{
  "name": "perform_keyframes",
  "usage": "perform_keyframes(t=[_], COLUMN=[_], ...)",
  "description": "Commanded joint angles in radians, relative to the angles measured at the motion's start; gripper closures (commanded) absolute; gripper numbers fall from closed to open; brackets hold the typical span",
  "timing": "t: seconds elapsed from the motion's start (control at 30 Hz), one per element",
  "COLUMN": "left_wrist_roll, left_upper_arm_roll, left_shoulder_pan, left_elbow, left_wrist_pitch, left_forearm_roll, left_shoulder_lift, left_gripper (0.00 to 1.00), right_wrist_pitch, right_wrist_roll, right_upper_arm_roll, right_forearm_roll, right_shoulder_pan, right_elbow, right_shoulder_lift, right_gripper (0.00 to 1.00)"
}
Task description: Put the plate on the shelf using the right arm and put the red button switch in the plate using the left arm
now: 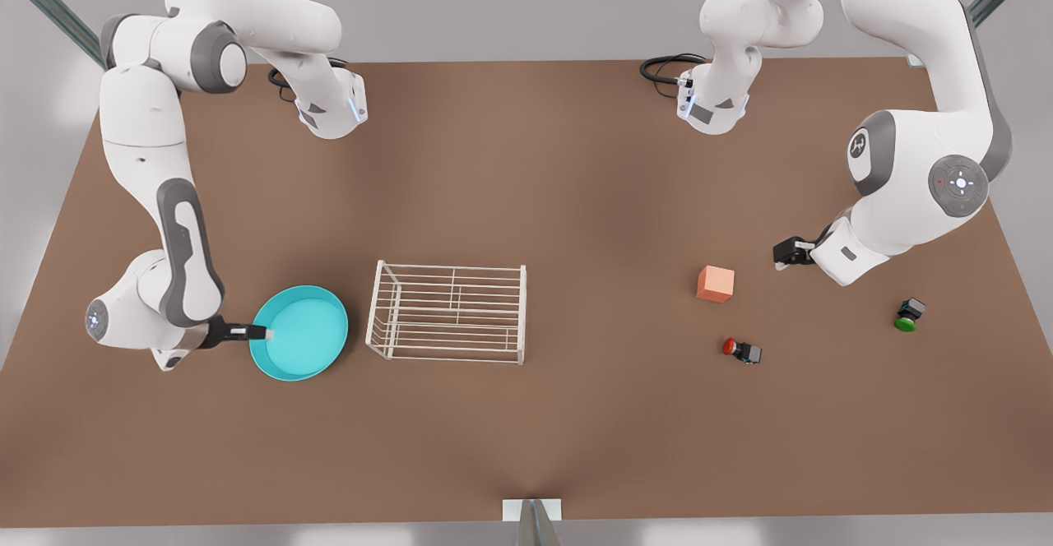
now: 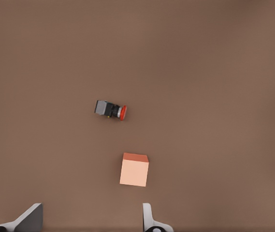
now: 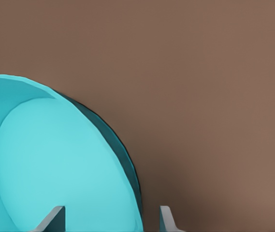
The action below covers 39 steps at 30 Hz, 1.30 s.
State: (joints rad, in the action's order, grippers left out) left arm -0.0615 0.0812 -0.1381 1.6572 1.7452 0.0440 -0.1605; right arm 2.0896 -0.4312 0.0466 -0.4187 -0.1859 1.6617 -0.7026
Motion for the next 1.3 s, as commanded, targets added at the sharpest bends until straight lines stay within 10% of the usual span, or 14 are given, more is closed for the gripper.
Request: perform_keyframes(t=[0.0, 0.47, 0.7, 1.27], left_wrist_roll=[-0.003, -0.003, -0.003, -0.001], left_upper_arm_roll=[0.0, 0.0, 0.0, 0.0], left_shoulder_pan=[0.0, 0.0, 0.0, 0.0], left_elbow=[0.0, 0.001, 0.006, 0.007], left_wrist_pitch=[-0.001, -0.001, -0.001, -0.001], left_forearm_roll=[-0.001, -0.001, -0.001, -0.001], left_shoulder_lift=[0.001, 0.001, 0.001, 0.001], left_gripper=[0.0, 0.0, 0.0, 0.0], right_wrist_pitch=[-0.022, -0.006, -0.006, -0.319], right_wrist_roll=[-0.115, -0.135, -0.17, -0.147], right_upper_arm_roll=[-0.001, -0.002, -0.002, -0.013], right_forearm_roll=[-0.022, -0.023, -0.02, -0.012], right_shoulder_pan=[-0.003, -0.009, -0.009, 0.02], right_elbow=[-0.002, -0.017, -0.019, -0.023], right_shoulder_lift=[-0.002, -0.029, -0.029, 0.244], right_gripper=[0.25, 0.4, 0.82, 0.82])
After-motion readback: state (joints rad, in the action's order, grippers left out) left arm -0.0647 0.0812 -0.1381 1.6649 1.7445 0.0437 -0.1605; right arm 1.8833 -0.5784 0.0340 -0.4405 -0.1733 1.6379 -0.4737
